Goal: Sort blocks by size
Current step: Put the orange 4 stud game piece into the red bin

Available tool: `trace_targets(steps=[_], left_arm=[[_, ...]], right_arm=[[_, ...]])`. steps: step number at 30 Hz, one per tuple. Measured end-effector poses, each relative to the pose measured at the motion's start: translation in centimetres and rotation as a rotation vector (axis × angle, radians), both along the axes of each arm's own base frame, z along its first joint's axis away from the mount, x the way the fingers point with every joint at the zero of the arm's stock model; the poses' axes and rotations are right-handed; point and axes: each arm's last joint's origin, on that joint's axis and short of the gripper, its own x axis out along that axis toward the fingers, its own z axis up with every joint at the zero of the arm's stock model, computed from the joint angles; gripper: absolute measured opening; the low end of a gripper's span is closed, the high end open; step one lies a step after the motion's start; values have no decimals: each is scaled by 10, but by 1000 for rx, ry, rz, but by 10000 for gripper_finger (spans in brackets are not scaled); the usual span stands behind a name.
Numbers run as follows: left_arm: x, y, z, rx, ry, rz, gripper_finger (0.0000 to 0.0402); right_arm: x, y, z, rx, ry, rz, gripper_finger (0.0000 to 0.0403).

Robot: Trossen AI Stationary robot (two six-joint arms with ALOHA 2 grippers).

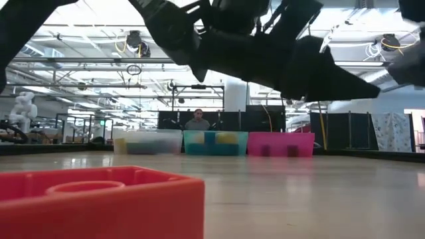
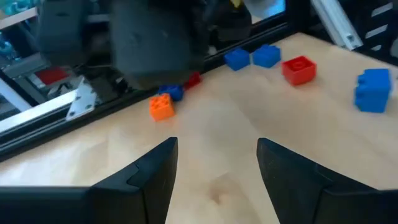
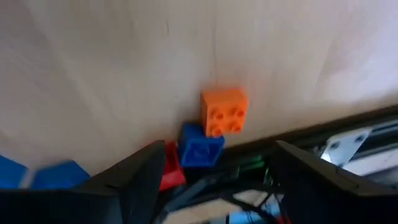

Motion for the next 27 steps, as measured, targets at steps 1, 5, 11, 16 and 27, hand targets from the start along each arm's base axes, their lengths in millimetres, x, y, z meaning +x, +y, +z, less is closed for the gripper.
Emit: trace_targets(steps=[1,5,11,16,27], left_arm=[[0,2,0,0,1,5,221],[1,8,-1,-17,16,21,221],[0,6,-2,-22,28,18,221],[-1,7,-6,-17,67,19,221],[-3,6,-11,-31,133,27,221]], right_arm=[[-3,-2,-5,8,35,-6,282],[-15,-11,-24,19,93,-15,275],[-19,-17,-41,108,-12,-13,270],[-24,-26,-53,98,-8,-9,270],[-26,-36,-58,117,26,-4,158]])
